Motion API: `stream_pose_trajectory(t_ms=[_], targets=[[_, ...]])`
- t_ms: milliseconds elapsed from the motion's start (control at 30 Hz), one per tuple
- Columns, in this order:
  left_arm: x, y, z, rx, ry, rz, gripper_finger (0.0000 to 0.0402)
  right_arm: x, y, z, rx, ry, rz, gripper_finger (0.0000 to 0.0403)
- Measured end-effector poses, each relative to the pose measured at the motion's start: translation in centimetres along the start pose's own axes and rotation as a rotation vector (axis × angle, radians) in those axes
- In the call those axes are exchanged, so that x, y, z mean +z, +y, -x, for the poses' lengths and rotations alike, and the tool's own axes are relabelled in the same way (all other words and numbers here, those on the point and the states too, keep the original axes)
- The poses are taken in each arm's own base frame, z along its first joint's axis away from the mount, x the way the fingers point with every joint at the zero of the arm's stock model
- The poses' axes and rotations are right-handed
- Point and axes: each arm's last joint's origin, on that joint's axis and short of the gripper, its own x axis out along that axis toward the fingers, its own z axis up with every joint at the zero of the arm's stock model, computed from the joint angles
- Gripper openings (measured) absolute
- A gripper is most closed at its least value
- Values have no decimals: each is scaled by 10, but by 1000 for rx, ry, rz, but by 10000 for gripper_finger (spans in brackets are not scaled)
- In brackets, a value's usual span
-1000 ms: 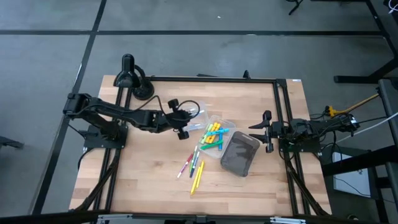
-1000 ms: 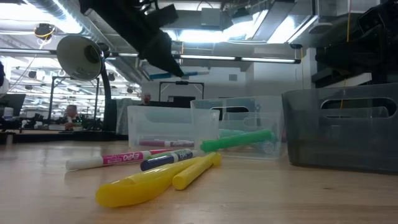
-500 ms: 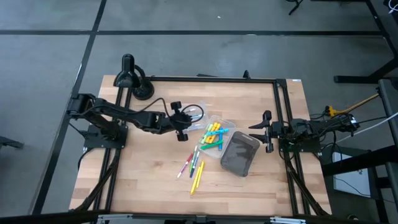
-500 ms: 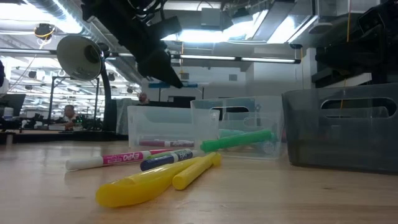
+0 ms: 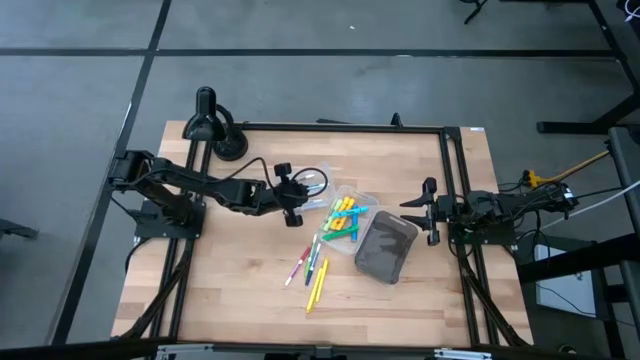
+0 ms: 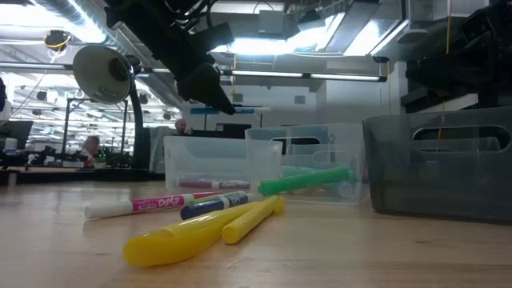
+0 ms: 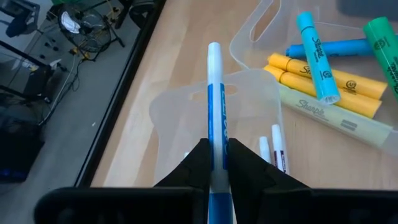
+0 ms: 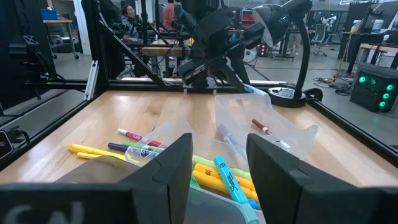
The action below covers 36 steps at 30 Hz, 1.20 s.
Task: Pick & Place Markers
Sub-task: Put the light blue marker pen into the left transparent bin
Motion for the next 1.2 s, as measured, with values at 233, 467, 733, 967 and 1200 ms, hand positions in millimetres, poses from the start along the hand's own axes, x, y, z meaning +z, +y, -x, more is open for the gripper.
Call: stream_pose_trajectory(t_ms=[233,467,733,967,1200], targets=[[0,0,0,-5,0,9,31,0,0,0,0,0,0,152],[-1,3,-2,9,5,41,31,0,0,0,0,0,0,152],[-2,9,-6,24,16,95,31,0,0,0,0,0,0,152],[-7,4,-15,20,48,80,31,0,0,0,0,0,0,152],[-20,-3,-37,43,133,46,31,0,0,0,0,0,0,152]])
